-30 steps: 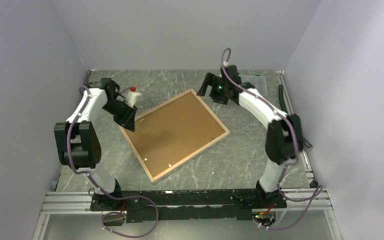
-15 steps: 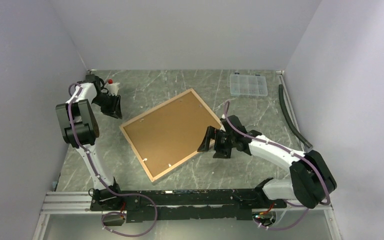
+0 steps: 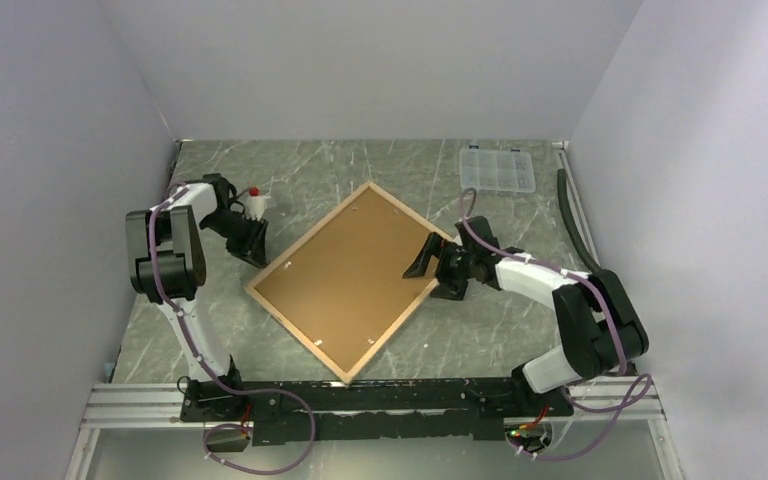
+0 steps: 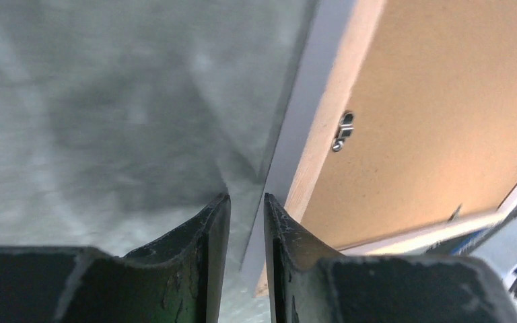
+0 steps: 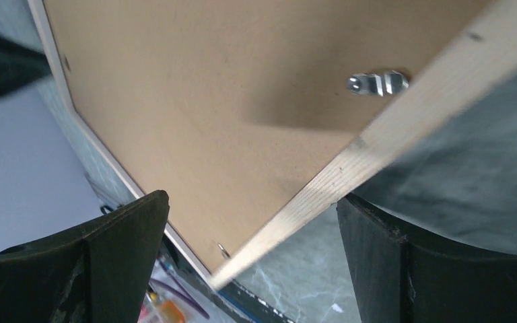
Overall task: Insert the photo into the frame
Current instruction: Adjust the photo frame at the center of the board.
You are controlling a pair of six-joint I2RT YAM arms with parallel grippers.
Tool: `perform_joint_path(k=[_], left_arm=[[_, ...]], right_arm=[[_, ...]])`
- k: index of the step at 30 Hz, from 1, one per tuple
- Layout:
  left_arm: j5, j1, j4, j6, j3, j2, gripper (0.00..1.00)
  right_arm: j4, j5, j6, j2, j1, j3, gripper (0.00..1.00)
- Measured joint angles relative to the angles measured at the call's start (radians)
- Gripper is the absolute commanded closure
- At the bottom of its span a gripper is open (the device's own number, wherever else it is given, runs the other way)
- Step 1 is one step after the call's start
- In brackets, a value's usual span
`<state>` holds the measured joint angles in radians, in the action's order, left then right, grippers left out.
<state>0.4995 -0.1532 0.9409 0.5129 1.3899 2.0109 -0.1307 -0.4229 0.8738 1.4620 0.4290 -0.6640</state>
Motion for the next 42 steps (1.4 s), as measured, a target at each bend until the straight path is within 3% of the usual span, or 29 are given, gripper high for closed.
perform_joint_path(k=[11,17,22,25,29,34,42], left_arm=[[0.081,0.192,0.073,0.017,-0.182,-0.084,0.68],[0.158,0.2,0.088,-0.002,-0.183,-0.085,0.66],[0.187,0.164,0.116,-0.002,-0.175,-0.121,0.62],[0.203,0.151,0.116,-0.002,-0.164,-0.126,0.61],[0.224,0.153,0.11,-0.002,-0.156,-0.08,0.62],[0.245,0.153,0.095,-0.003,-0.156,0.002,0.66],[0.267,0.152,0.098,0.0,-0.155,0.003,0.74]], right_arm=[[-0.032,0.016,-0.08,0.164,-0.203,-0.233,0.0],[-0.051,0.047,-0.097,0.203,-0.208,-0.332,0.0],[-0.099,0.113,-0.11,0.102,-0.186,-0.319,0.01],[-0.098,0.136,-0.114,0.002,-0.102,-0.299,0.02],[-0.04,0.124,-0.126,-0.021,0.112,-0.297,0.04],[0.011,0.102,-0.127,0.09,0.303,-0.297,0.07],[0.126,0.089,-0.076,0.271,0.412,-0.35,0.13]])
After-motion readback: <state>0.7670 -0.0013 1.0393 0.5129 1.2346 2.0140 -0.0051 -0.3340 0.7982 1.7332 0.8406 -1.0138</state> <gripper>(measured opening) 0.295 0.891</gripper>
